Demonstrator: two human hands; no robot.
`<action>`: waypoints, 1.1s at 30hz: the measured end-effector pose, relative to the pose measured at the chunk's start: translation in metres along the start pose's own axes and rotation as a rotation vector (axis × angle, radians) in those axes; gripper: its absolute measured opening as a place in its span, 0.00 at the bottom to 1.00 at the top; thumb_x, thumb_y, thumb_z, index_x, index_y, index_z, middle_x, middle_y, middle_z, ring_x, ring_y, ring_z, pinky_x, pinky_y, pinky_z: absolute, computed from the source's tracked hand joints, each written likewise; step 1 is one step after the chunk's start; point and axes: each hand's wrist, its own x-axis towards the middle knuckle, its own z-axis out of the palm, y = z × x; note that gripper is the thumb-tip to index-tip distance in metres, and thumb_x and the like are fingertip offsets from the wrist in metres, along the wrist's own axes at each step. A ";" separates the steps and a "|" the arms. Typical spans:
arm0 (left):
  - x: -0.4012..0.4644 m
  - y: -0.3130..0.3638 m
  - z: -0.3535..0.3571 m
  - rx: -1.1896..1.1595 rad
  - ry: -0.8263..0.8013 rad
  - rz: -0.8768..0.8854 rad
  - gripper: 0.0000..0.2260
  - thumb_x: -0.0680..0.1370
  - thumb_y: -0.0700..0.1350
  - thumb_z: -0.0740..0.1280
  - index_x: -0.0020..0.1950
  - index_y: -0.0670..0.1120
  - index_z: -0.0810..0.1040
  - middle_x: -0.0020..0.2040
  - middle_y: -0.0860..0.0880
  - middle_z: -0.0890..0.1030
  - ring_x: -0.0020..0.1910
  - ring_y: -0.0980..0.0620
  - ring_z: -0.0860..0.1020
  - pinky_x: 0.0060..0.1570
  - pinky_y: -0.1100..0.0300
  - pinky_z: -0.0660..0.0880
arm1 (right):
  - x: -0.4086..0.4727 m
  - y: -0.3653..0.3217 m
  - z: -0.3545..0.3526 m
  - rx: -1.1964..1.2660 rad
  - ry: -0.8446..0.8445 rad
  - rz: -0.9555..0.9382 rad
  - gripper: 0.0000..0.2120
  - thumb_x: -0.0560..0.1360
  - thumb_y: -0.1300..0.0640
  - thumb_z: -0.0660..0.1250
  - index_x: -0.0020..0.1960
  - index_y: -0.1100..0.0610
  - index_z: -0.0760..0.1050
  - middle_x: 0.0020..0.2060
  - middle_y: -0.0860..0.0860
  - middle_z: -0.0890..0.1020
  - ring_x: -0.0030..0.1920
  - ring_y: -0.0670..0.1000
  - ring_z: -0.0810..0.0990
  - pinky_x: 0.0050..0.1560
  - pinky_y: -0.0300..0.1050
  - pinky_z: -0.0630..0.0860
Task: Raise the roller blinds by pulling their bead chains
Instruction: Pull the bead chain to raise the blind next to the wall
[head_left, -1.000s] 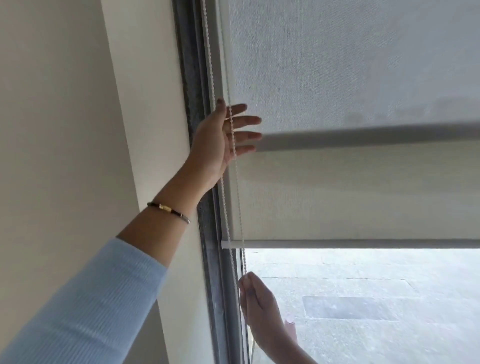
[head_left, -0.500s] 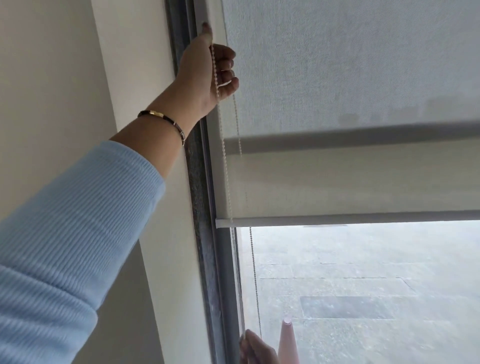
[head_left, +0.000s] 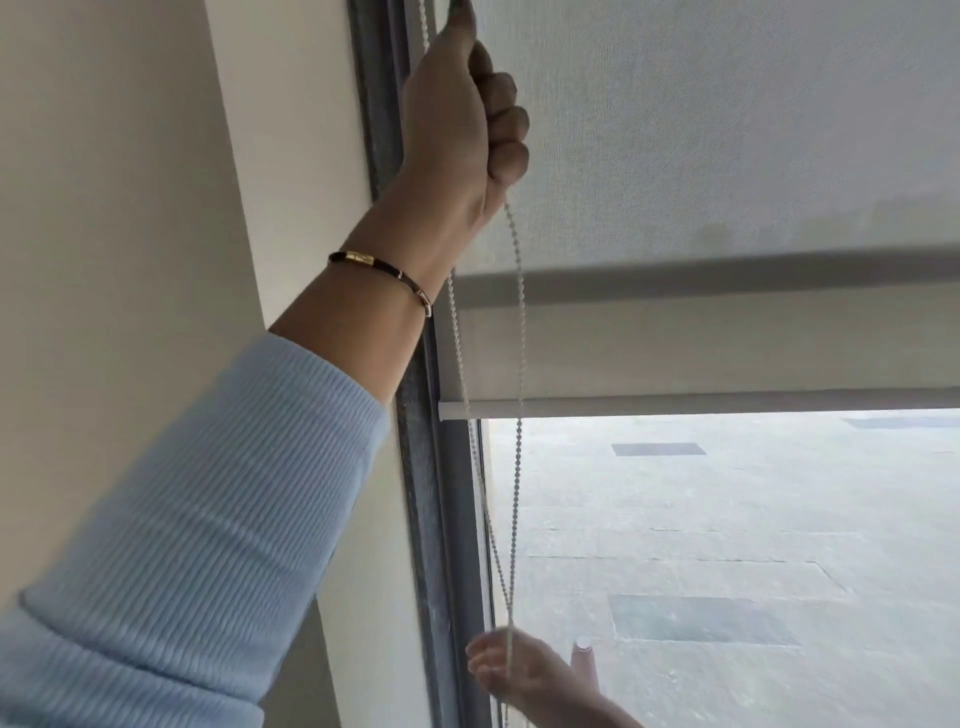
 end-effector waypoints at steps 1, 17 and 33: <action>-0.005 -0.005 -0.001 -0.009 -0.009 -0.009 0.22 0.84 0.54 0.57 0.31 0.53 0.56 0.25 0.55 0.54 0.22 0.56 0.51 0.18 0.69 0.50 | 0.002 -0.012 -0.007 0.112 0.015 -0.006 0.11 0.80 0.60 0.66 0.60 0.63 0.76 0.52 0.58 0.84 0.49 0.48 0.82 0.55 0.41 0.79; -0.104 -0.105 -0.061 0.061 0.041 -0.153 0.22 0.83 0.59 0.58 0.31 0.52 0.62 0.23 0.56 0.58 0.19 0.59 0.54 0.20 0.73 0.52 | 0.004 -0.160 -0.102 0.340 -0.130 -0.308 0.08 0.77 0.67 0.67 0.55 0.65 0.79 0.47 0.62 0.82 0.49 0.56 0.83 0.57 0.56 0.78; -0.147 -0.134 -0.074 0.074 0.078 -0.190 0.22 0.81 0.60 0.58 0.31 0.52 0.60 0.23 0.55 0.57 0.21 0.58 0.51 0.23 0.73 0.52 | 0.021 -0.234 -0.116 0.570 0.133 -0.532 0.15 0.83 0.55 0.58 0.61 0.62 0.79 0.49 0.59 0.85 0.53 0.57 0.84 0.58 0.54 0.76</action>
